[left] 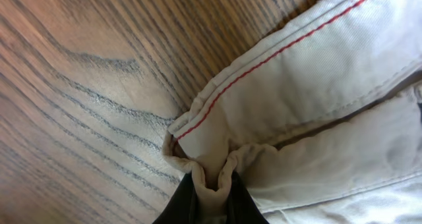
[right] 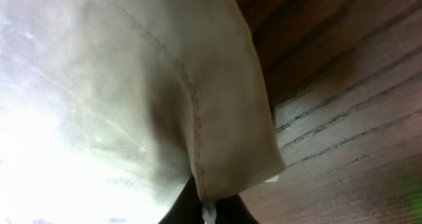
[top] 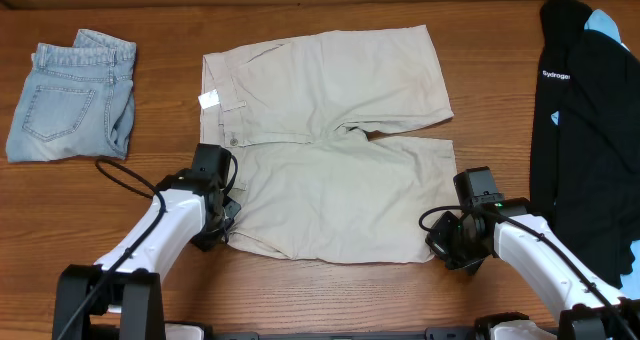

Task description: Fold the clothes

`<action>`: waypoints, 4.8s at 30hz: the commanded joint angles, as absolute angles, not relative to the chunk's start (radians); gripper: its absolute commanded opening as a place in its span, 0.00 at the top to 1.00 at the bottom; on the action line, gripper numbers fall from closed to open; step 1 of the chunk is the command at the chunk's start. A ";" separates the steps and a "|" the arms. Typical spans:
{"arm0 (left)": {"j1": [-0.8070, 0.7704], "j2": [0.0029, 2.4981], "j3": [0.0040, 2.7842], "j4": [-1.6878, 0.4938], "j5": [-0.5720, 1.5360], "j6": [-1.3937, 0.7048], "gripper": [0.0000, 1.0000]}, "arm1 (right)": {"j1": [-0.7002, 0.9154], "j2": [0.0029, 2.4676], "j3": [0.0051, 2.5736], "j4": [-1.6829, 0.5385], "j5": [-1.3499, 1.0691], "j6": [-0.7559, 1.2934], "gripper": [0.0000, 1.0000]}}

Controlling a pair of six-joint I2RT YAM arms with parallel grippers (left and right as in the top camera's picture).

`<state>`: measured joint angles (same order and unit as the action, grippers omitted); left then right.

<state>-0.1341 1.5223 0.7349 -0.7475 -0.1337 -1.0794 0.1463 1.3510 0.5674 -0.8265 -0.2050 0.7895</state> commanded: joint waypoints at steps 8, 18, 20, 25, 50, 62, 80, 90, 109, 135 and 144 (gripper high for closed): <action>-0.128 1.550 1.285 -1.279 -0.199 -0.873 0.96 | 0.003 1.302 0.932 -1.031 -0.173 0.568 0.96; -0.131 1.484 1.575 -1.670 -0.192 -0.902 0.96 | -0.181 1.244 1.409 -1.390 -0.162 0.327 0.96; -0.133 1.431 1.565 -1.690 -0.178 -0.897 0.96 | -0.186 1.214 1.445 -1.441 -0.161 0.305 0.96; -0.132 1.338 1.529 -1.690 -0.186 -0.933 0.96 | -0.184 1.202 1.454 -1.436 -0.162 0.294 0.96; -0.130 1.772 1.330 -0.701 -0.535 -0.904 0.96 | -0.054 1.821 1.454 -0.544 -0.203 0.283 0.96; 0.012 1.806 1.331 -0.784 -0.542 -0.905 0.48 | 0.060 1.971 1.454 -0.329 -0.199 0.277 0.75; 0.085 1.800 1.462 -1.133 -0.076 -0.398 0.00 | 0.024 1.861 1.553 -0.731 -0.249 0.152 0.00; 0.092 1.801 1.130 -0.692 -0.033 -0.257 0.00 | 0.038 1.861 1.553 -0.792 -0.249 0.122 0.00; 0.110 1.826 0.950 -0.458 -0.033 -0.297 0.57 | 0.038 1.861 1.553 -0.808 -0.249 0.123 0.06; 0.245 1.826 0.964 -0.549 0.036 -0.014 0.13 | 0.038 1.861 1.553 -0.822 -0.283 0.123 0.09; 0.245 1.825 1.082 -0.693 0.006 -0.014 0.02 | 0.038 1.861 1.553 -0.823 -0.283 0.123 0.09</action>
<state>0.2237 1.7908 1.0412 -0.6399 0.0811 -0.0414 0.0353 1.8843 1.5307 -0.8246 -0.2741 0.1299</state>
